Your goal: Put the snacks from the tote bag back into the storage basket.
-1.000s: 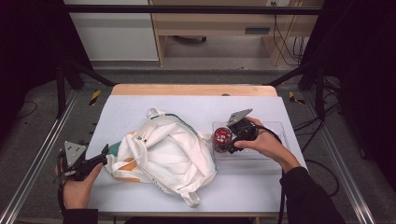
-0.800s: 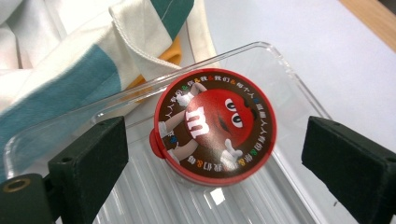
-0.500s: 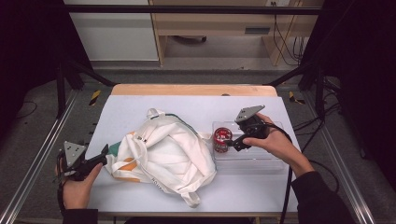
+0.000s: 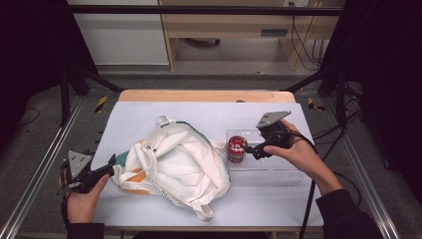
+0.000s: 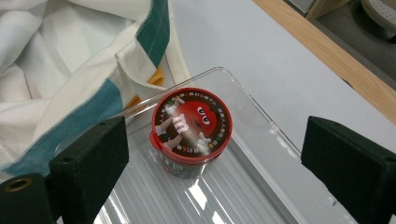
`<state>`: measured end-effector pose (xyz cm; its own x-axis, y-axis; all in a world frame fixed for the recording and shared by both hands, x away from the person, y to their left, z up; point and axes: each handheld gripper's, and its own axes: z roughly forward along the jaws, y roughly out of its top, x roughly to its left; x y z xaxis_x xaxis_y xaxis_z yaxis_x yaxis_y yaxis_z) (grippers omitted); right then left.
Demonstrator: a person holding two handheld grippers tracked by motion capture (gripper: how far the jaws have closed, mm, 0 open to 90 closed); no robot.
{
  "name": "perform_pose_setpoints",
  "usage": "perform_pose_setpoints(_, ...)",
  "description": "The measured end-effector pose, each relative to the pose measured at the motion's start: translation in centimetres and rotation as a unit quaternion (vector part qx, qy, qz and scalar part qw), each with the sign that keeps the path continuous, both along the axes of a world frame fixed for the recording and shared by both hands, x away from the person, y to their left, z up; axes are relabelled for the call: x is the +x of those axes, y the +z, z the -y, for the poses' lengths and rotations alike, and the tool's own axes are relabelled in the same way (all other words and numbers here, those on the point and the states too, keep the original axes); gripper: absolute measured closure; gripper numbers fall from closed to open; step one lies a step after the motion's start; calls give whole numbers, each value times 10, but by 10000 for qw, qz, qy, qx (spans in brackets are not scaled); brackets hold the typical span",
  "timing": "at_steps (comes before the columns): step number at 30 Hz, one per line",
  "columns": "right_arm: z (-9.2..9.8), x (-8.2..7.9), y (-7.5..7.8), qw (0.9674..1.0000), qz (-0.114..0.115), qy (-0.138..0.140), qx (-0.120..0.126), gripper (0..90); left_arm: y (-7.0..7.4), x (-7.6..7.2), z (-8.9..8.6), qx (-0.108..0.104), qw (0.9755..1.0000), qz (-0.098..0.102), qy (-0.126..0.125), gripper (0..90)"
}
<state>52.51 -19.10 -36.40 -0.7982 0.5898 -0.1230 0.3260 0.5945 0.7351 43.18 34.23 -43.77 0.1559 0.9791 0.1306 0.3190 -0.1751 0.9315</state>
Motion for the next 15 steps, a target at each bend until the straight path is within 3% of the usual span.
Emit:
perform_pose_setpoints(6,1,-1,7,9998,79,-202,-20,79,0,0,0,-4,10000,4,3,143)
perform_pose_setpoints(15,4,-11,21,9974,187,-673,148,79,0,0,0,-30,10000,20,-3,143)
